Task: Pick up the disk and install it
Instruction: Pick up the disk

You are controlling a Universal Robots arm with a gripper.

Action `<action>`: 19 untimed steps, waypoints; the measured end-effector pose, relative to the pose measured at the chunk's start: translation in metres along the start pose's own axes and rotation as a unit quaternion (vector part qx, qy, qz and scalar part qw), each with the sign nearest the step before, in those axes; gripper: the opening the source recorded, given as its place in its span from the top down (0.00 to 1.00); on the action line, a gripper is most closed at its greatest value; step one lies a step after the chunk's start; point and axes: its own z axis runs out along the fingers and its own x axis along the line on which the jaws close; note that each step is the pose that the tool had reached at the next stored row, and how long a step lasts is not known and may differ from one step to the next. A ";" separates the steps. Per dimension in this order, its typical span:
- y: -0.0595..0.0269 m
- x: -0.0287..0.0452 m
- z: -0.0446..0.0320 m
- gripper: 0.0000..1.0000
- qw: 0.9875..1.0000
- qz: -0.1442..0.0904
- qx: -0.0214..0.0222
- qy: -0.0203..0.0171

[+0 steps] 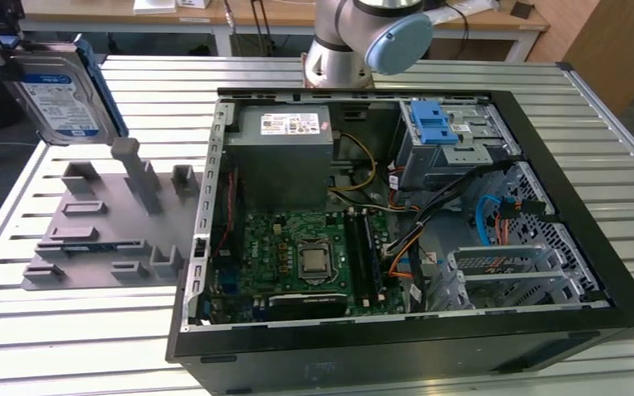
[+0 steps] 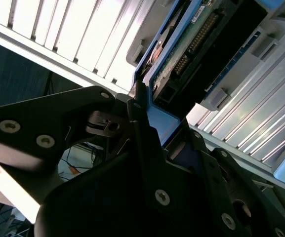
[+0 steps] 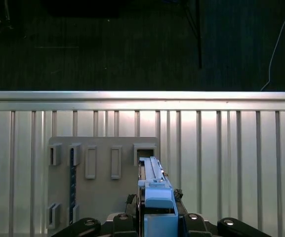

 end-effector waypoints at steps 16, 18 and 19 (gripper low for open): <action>0.0007 -0.0009 -0.0288 0.64 1.000 0.000 0.000 0.000; 0.0008 -0.0010 -0.0338 0.64 1.000 0.000 0.000 0.000; 0.0009 -0.0011 -0.0363 0.64 1.000 0.000 0.000 0.000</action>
